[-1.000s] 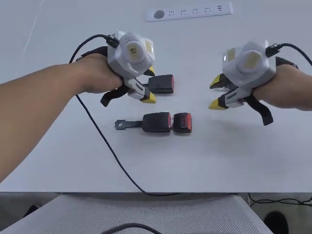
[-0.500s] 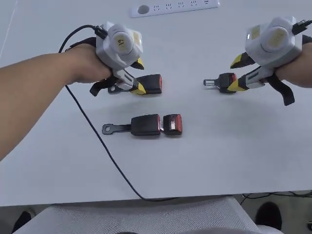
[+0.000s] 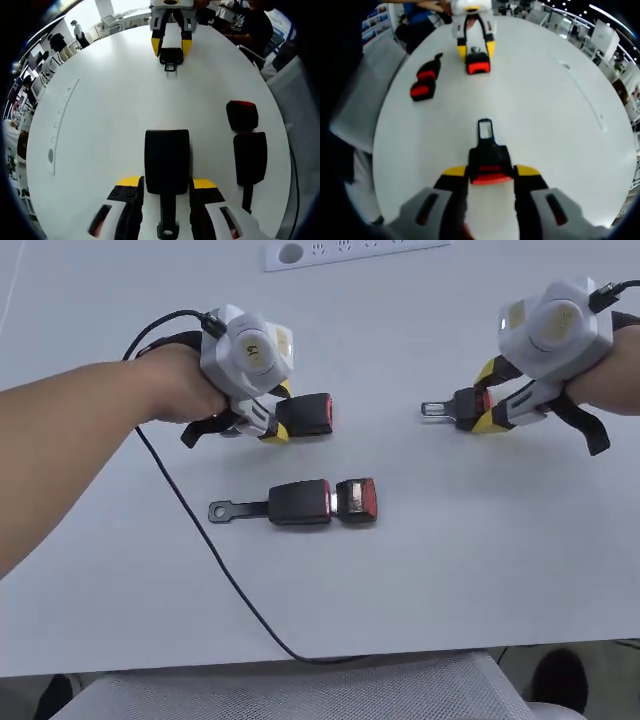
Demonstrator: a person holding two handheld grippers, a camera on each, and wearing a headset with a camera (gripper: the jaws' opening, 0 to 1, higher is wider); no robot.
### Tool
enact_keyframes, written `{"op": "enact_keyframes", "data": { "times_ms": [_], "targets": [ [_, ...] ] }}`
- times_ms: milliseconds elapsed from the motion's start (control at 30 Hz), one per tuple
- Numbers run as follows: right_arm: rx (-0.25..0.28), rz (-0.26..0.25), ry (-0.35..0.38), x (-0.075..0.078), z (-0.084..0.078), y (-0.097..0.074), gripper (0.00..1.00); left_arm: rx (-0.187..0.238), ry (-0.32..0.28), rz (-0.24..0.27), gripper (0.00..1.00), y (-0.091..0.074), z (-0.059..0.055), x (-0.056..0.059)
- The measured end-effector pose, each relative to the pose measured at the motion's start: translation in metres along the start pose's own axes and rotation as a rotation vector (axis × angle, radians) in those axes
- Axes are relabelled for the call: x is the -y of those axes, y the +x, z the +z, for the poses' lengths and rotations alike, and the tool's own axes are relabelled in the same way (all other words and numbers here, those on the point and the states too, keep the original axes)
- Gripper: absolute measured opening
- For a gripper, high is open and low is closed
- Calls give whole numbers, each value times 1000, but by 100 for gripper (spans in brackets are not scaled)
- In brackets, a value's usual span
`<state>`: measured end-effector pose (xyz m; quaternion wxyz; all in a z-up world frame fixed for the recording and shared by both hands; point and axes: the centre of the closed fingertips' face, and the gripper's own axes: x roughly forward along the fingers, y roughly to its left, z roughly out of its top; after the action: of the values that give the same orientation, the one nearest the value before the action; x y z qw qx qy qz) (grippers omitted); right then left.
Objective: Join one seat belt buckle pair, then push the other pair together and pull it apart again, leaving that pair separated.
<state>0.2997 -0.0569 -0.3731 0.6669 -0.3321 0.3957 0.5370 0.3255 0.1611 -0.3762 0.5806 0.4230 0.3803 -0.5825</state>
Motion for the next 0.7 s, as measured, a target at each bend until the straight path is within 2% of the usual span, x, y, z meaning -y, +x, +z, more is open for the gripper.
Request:
{"op": "enact_keyframes", "data": {
  "times_ms": [33,200,400,533,700],
  "targets": [
    [2,5,-2,0,0,0,37,12,0,-8,35,0,2,1],
    [8,30,-21,2,-3,2,36,20,-6,-25,33,0,2,1],
    [35,45,-21,3,-2,2,36,7,-17,-38,33,0,1,-1],
    [18,35,-22,2,1,3,36,-6,-23,-32,32,1,1,-1],
    [32,30,-33,-1,13,8,36,-17,-20,-32,32,0,2,-1]
  ]
}}
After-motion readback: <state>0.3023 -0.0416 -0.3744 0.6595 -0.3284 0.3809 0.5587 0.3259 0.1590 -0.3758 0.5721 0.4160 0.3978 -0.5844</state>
